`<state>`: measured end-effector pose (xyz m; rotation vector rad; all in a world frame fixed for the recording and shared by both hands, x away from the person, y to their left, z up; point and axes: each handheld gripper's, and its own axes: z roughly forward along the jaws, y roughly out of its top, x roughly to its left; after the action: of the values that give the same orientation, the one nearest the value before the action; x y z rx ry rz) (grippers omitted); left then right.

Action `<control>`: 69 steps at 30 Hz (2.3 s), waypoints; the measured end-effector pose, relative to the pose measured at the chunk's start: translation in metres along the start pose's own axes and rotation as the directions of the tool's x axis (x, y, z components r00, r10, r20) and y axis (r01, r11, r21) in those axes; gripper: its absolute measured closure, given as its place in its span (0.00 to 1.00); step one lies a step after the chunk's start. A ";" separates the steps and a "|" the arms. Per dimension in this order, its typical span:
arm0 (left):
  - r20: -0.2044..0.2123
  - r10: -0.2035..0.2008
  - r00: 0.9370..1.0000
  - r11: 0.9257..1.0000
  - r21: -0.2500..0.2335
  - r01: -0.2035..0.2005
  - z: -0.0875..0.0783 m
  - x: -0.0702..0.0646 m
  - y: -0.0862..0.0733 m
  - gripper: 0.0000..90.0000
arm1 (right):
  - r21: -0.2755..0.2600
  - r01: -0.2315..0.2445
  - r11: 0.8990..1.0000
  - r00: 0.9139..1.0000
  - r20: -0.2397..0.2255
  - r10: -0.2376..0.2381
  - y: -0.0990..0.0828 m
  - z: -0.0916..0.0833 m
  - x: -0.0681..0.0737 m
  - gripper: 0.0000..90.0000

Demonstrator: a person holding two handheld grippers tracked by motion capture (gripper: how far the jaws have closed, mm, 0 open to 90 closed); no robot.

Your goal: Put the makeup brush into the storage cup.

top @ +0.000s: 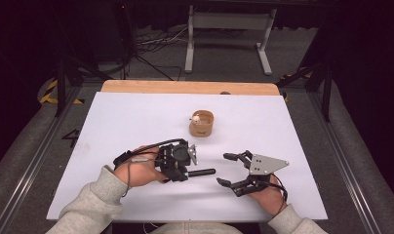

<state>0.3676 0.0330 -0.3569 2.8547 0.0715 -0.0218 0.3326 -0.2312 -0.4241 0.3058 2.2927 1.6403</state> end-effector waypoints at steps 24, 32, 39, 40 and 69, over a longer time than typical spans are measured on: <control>0.022 0.055 0.998 0.998 0.019 -0.055 0.008 -0.008 0.008 0.79 | 0.079 0.028 0.997 0.986 -0.165 -0.015 -0.003 0.029 0.003 0.43; 0.023 0.070 0.997 0.997 0.026 -0.071 0.009 -0.009 0.010 0.79 | 0.111 0.046 0.993 0.981 -0.195 -0.023 0.000 0.031 0.004 0.55; 0.026 0.076 0.997 0.997 0.026 -0.077 0.010 -0.009 0.011 0.79 | 0.156 0.062 0.986 0.974 -0.223 -0.026 0.006 0.029 0.002 0.63; 0.026 0.076 0.997 0.997 0.026 -0.077 0.010 -0.009 0.011 0.79 | 0.156 0.062 0.986 0.974 -0.223 -0.026 0.006 0.029 0.002 0.63; 0.036 0.088 0.995 0.996 0.028 -0.089 0.010 -0.008 0.010 0.79 | 0.239 0.087 0.967 0.955 -0.297 -0.012 0.011 0.037 0.003 0.83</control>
<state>0.3598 0.0200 -0.3638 2.8824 -0.0637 -0.0547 0.3435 -0.1943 -0.4252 0.0574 2.7120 1.4538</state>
